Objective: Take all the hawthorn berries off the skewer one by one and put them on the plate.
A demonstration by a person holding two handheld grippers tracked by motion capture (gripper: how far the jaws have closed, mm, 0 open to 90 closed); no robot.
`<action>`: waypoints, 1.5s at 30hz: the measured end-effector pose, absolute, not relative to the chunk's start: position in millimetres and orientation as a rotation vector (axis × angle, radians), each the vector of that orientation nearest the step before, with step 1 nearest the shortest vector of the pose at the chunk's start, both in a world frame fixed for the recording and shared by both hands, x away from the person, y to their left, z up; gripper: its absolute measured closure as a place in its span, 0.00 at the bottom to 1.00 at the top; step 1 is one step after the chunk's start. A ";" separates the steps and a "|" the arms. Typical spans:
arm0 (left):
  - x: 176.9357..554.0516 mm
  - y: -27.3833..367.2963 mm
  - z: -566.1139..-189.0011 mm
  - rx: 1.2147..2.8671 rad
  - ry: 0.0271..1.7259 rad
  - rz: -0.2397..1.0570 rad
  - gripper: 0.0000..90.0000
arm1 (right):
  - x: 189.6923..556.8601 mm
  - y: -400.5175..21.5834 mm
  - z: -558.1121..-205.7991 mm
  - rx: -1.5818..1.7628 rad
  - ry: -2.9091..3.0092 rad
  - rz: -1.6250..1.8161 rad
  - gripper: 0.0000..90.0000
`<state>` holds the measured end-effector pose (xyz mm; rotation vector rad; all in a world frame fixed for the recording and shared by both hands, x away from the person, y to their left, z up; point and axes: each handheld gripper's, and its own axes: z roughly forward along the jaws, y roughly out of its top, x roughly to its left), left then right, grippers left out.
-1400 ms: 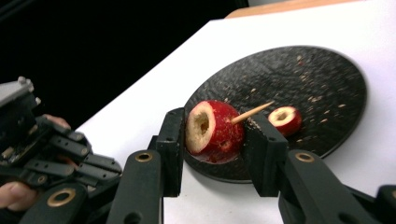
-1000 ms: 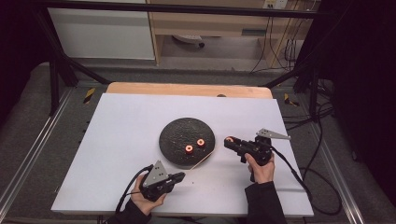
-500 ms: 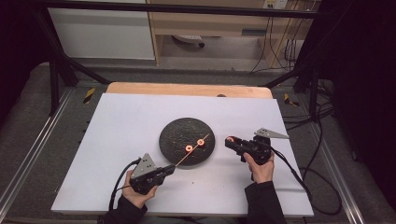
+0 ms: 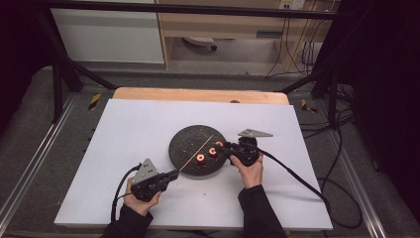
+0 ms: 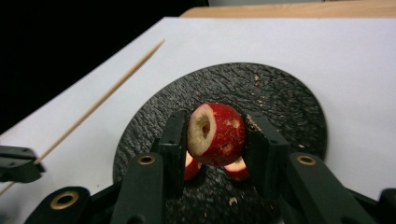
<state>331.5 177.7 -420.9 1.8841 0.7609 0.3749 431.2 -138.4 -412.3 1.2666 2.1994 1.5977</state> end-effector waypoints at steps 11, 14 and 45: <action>332.9 178.8 -421.8 1.884 0.769 0.375 0.98 | 466.9 -109.1 -433.4 1.335 2.226 1.454 0.70; 333.0 178.8 -421.9 1.884 0.769 0.375 0.98 | 473.3 -108.2 -440.4 1.344 2.223 1.424 0.70; 333.5 179.3 -420.3 1.886 0.783 0.381 0.98 | 422.5 -153.3 -418.0 1.188 2.278 1.409 0.10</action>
